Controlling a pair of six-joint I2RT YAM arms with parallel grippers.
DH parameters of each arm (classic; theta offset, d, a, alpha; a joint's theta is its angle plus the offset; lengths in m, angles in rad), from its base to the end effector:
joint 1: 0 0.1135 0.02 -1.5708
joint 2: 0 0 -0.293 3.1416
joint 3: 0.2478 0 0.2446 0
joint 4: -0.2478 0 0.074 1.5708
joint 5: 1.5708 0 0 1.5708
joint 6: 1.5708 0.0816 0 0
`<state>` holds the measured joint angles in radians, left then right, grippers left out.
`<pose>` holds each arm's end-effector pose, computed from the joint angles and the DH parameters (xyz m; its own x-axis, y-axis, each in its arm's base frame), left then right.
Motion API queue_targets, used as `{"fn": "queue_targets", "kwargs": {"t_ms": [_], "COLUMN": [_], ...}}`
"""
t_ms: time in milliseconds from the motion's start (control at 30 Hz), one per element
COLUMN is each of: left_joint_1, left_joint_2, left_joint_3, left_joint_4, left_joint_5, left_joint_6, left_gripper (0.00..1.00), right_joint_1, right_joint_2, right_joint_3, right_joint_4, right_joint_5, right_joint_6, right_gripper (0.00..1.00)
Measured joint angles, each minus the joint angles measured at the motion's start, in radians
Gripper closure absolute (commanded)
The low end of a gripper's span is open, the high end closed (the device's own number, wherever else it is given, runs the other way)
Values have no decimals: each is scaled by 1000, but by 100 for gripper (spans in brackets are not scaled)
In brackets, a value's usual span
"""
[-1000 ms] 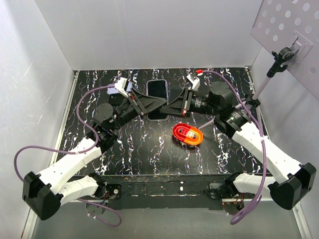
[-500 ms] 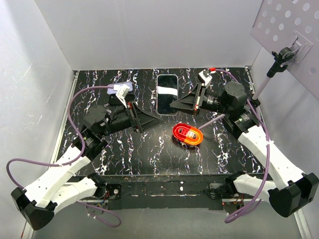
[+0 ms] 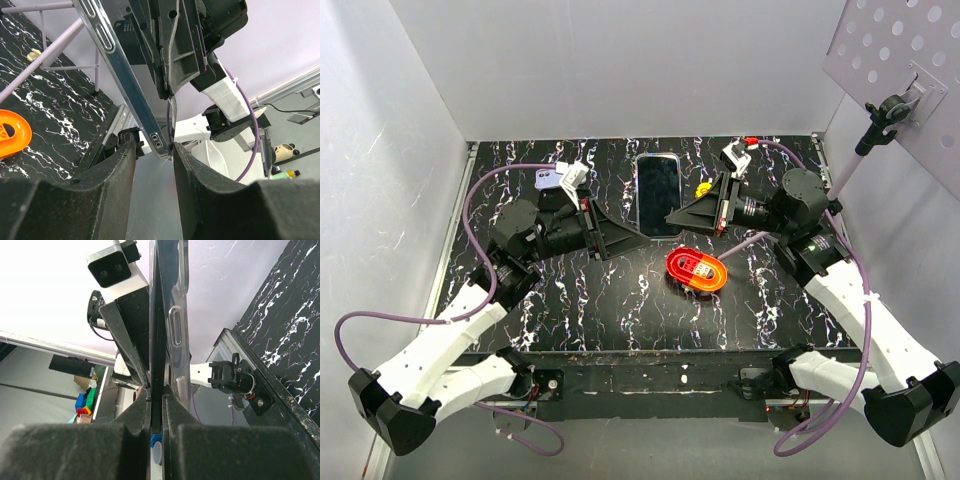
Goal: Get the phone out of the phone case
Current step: Remove the phone case from the phone.
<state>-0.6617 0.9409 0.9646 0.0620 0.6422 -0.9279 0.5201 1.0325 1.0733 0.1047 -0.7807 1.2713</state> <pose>0.1450 -0.1749 0.4278 -0.7301 -0.2437 -0.6384 0.6313 0.1168 -0.7667 0.1753 0.1665 0.4538 -0.8776 0.2797 -0.3894 -0.4027 0.0109 0.9153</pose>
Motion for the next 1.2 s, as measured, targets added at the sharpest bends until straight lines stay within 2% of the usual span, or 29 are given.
{"fn": "queue_targets", "kwargs": {"t_ms": [133, 367, 400, 567, 800, 967, 1067, 1200], "left_joint_1": [5, 5, 5, 5, -3, 6, 8, 8], "left_joint_2": [19, 50, 51, 53, 44, 39, 42, 34], "left_joint_3": [1, 11, 17, 75, 153, 154, 154, 146], "left_joint_4": [26, 48, 40, -71, -290, -438, -473, -468], "left_joint_5": [33, 89, 96, 121, 136, 20, -49, -64], "left_joint_6": [-12, -22, -16, 124, 500, 737, 799, 802], "left_gripper": [66, 98, 100, 100, 100, 100, 100, 100], "right_joint_1": [0, 0, -1, 0, 3, 9, 14, 17], "right_joint_2": [-2, -2, -3, -4, -5, -19, -32, -34], "right_joint_3": [0, 0, 0, 0, -48, -55, -54, -53], "right_joint_4": [-14, -35, -29, -20, 73, 162, 185, 161], "right_joint_5": [-5, -11, -12, -35, -86, -146, -170, -167], "right_joint_6": [-16, -33, -42, -43, 34, 192, 227, 208], "right_gripper": [99, 99, 99, 99, 99, 99, 99, 99]}}
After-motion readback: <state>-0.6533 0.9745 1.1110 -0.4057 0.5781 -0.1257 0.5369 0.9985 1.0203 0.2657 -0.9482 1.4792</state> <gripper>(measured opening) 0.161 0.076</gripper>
